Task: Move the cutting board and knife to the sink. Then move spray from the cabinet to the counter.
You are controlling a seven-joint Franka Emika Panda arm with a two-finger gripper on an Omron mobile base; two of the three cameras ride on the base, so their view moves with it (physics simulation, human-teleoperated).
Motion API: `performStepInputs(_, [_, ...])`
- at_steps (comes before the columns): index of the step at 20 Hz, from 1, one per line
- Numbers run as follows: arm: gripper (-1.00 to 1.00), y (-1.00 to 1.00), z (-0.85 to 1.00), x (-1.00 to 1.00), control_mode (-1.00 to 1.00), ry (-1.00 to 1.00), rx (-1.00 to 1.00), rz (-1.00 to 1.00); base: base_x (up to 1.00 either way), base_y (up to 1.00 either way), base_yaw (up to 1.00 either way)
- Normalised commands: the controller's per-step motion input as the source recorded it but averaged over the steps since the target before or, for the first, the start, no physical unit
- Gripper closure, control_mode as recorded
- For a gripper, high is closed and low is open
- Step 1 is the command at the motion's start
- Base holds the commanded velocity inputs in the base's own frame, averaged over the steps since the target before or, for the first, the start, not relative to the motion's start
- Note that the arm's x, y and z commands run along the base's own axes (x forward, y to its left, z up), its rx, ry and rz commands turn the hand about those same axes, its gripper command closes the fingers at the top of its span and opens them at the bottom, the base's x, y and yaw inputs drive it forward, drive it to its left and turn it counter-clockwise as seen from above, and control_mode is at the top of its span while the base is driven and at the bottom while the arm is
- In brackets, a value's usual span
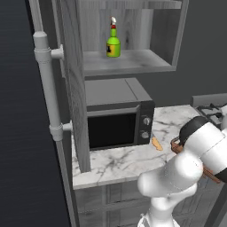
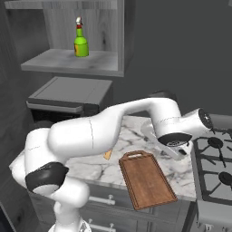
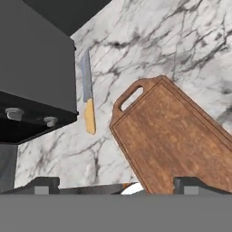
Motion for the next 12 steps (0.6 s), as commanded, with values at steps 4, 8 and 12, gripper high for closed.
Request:
performStepInputs(4, [-1.00, -0.03, 0.06, -0.64, -1.00, -0.05, 0.00, -0.33, 0.00, 0.00, 0.00])
performStepInputs(8, [-1.00, 0.00, 0.00, -0.51, -1.00, -0.03, -0.01, -0.34, 0.00, 0.00, 0.00])
performStepInputs(12, [-1.00, 0.00, -0.07, -0.40, -1.00, -0.03, -0.02, -0.28, 0.00, 0.00, 0.00])
